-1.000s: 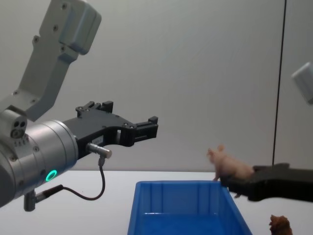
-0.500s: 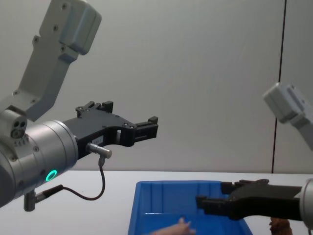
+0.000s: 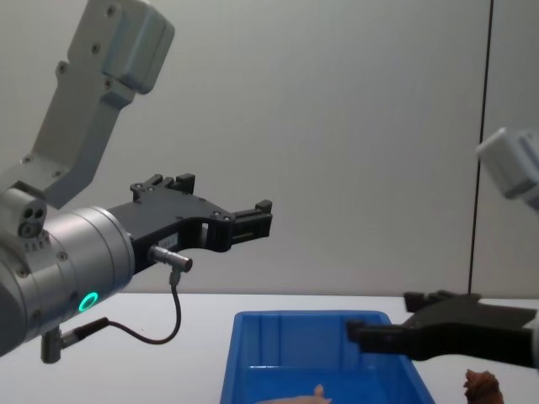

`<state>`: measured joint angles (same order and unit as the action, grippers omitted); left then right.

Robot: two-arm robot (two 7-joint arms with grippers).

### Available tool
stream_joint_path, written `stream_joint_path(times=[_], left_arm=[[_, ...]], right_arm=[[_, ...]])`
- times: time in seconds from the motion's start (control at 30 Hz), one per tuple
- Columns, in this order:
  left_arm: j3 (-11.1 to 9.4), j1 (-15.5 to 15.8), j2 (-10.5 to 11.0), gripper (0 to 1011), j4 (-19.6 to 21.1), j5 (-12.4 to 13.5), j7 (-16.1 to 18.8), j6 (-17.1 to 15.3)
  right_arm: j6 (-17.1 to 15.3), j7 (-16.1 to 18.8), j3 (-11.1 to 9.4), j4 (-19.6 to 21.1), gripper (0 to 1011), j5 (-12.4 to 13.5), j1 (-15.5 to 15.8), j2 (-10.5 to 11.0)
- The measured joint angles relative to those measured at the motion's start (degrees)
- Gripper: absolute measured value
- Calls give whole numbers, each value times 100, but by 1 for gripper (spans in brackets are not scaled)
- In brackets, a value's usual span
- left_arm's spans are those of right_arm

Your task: Pick up the two dolls from the table and place them into the box.

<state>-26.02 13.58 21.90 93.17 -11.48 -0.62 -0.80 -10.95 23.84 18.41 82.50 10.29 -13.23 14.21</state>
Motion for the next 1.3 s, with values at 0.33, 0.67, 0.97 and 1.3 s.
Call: stream_joint_path(times=[0.33,0.67,0.97,1.3], left_arm=[[0,0,0,1001,0,0,0,0],[0,0,0,1001,0,0,0,0],[0,0,0,1001,0,0,0,0],[0,0,0,1001,0,0,0,0]], right_arm=[[101,-252,-218,376,1001,296,393,366],[-63,-518,-406,625,1001,578,748,681],[-347,-683,-510,656,1001,800,891,817],[-635,-689,-520,430,1001,928,845,804]])
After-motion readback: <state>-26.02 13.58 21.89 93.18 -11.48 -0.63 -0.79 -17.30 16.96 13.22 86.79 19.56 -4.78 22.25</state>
